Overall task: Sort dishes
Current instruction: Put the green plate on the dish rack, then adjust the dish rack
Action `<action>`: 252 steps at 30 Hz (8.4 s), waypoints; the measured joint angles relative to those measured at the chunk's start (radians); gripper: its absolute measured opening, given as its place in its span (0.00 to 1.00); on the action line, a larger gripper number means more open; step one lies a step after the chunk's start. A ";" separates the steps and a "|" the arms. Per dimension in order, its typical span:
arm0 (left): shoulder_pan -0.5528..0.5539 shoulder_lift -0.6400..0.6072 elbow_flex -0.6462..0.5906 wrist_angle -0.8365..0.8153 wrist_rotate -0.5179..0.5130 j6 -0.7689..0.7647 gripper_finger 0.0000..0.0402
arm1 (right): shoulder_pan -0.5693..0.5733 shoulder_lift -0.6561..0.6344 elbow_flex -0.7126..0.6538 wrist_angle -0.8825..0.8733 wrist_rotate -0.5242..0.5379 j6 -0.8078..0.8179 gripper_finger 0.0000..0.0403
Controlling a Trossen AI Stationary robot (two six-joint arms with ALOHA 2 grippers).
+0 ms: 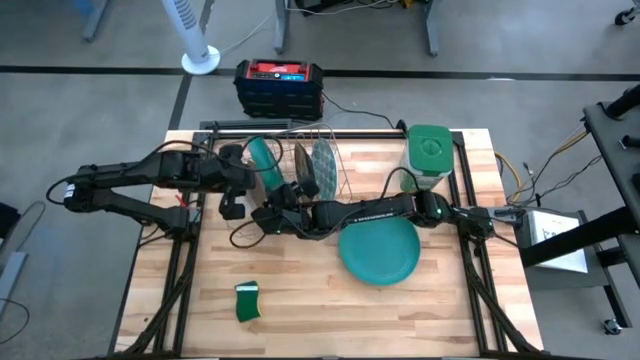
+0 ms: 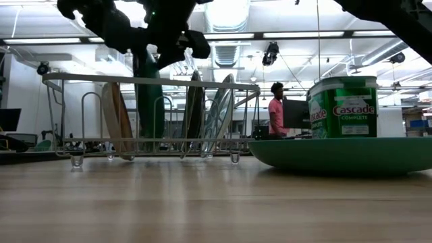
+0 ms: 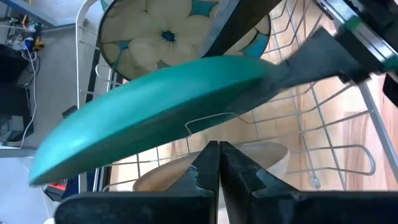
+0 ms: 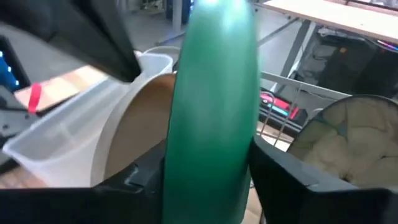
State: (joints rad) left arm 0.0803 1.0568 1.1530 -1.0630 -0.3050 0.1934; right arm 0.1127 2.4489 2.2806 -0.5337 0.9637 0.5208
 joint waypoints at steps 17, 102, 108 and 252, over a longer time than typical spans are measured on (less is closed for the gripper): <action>0.000 -0.113 0.000 0.037 -0.032 -0.004 0.00 | -0.011 0.007 0.003 -0.015 0.035 -0.058 0.06; -0.427 -0.198 -0.243 -0.302 0.193 -0.862 0.00 | -0.533 -0.210 0.062 0.051 -0.992 -1.144 0.00; -0.428 -0.190 -0.276 -0.282 0.133 -0.856 0.00 | -0.535 -0.209 0.034 0.091 -1.001 -1.165 0.00; -0.397 -0.281 -0.273 0.077 -0.003 -0.781 0.00 | -0.732 -0.433 -0.157 -0.796 -0.922 -0.961 0.00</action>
State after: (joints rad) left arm -0.3166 0.7760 0.8804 -0.9863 -0.3079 -0.5878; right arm -0.6188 2.0159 2.1231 -1.3296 0.0420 -0.4400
